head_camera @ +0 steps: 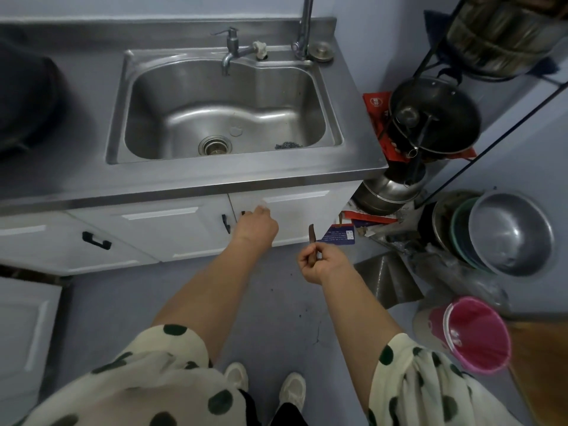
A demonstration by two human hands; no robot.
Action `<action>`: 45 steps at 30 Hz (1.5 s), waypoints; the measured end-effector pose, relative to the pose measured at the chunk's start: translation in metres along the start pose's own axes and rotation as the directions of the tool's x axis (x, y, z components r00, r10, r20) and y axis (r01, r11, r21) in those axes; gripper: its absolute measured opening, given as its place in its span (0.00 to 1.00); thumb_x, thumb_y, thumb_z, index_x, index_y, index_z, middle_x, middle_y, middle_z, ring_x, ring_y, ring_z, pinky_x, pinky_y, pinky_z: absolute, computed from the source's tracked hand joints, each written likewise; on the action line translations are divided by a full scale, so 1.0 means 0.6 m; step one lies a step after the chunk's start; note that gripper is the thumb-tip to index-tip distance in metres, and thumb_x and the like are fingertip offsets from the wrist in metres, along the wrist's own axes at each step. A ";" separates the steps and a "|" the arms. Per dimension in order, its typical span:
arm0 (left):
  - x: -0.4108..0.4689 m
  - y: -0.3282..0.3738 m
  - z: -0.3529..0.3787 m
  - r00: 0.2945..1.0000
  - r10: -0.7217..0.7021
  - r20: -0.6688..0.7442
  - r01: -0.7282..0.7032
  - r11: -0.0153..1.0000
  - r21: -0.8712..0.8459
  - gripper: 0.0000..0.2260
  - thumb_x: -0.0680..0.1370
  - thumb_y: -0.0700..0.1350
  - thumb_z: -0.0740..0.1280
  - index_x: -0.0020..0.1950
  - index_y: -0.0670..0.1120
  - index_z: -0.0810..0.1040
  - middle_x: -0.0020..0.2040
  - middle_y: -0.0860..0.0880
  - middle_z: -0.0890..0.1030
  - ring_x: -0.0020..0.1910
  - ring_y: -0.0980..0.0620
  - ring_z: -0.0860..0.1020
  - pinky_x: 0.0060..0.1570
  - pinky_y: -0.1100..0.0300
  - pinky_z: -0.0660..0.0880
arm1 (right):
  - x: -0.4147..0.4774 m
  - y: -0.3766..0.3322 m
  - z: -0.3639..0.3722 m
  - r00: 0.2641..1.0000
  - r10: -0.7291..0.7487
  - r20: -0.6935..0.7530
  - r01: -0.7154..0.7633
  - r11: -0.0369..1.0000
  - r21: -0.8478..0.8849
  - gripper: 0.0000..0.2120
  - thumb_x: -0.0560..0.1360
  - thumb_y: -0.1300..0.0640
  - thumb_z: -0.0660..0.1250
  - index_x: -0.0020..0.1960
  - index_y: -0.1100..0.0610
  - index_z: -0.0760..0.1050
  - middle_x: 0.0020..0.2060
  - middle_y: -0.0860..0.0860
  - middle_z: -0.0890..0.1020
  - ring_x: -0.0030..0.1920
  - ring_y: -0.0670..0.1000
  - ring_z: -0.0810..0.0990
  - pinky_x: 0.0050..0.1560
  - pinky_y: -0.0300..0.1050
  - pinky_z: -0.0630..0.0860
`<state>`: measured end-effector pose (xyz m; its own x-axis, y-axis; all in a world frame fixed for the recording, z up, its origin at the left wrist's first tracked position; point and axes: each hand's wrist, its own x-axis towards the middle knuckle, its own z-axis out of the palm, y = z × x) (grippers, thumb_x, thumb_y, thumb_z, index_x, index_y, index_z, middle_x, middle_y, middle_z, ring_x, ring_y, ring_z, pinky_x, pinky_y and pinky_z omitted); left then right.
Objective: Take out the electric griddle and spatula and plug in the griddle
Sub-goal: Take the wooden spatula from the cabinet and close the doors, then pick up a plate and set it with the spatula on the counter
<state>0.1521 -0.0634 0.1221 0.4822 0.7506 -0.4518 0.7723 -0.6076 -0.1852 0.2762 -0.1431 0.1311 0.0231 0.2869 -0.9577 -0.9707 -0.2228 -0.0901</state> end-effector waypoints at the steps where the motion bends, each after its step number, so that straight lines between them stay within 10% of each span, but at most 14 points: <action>1: -0.014 0.004 -0.004 1.000 -0.017 -0.013 0.017 1.000 -0.024 0.11 0.75 0.34 0.63 0.56 0.39 0.79 0.62 0.40 0.74 0.60 0.43 0.74 0.49 0.54 0.72 | -0.008 0.003 -0.002 1.000 -0.007 0.003 0.007 1.000 -0.003 0.19 0.78 0.65 0.60 0.66 0.52 0.76 0.31 0.51 0.71 0.19 0.45 0.68 0.21 0.33 0.70; 20: -0.292 -0.088 -0.027 0.909 -0.318 -0.269 0.213 0.910 -0.356 0.12 0.81 0.44 0.57 0.53 0.43 0.79 0.53 0.43 0.81 0.51 0.42 0.80 0.43 0.55 0.72 | -0.216 0.194 0.009 0.989 0.021 0.146 -0.021 1.000 -0.004 0.11 0.79 0.63 0.59 0.57 0.55 0.76 0.29 0.52 0.71 0.19 0.47 0.69 0.17 0.33 0.69; 29: -0.514 -0.201 -0.004 0.829 -0.446 -0.338 0.275 0.850 -0.449 0.14 0.81 0.49 0.56 0.51 0.44 0.79 0.52 0.43 0.82 0.52 0.40 0.80 0.45 0.54 0.71 | -0.346 0.392 0.016 0.956 0.011 0.293 0.024 0.993 -0.113 0.12 0.79 0.59 0.62 0.38 0.61 0.68 0.25 0.52 0.71 0.18 0.46 0.68 0.17 0.32 0.68; 40: -0.793 -0.395 0.045 0.577 -0.772 -0.268 0.384 0.545 -0.745 0.15 0.80 0.51 0.56 0.39 0.46 0.73 0.48 0.42 0.82 0.49 0.39 0.79 0.40 0.55 0.69 | -0.520 0.683 0.091 0.862 0.025 0.507 0.199 0.902 -0.383 0.14 0.79 0.62 0.55 0.40 0.53 0.76 0.13 0.49 0.63 0.12 0.44 0.62 0.20 0.29 0.68; 45: -0.876 -0.490 0.078 0.392 -0.901 -0.184 0.402 0.348 -0.847 0.16 0.79 0.52 0.56 0.35 0.47 0.70 0.46 0.41 0.82 0.47 0.39 0.79 0.38 0.56 0.68 | -0.542 0.801 0.142 0.832 0.154 0.534 0.220 0.791 -0.571 0.15 0.80 0.60 0.57 0.35 0.58 0.64 0.22 0.50 0.65 0.12 0.45 0.63 0.19 0.29 0.66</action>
<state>-0.3477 -0.2913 0.3731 -0.4311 0.8897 0.1504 0.8126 0.3104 0.4932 -0.2180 -0.2640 0.4225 -0.2578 0.7016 -0.6643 -0.6264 -0.6448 -0.4380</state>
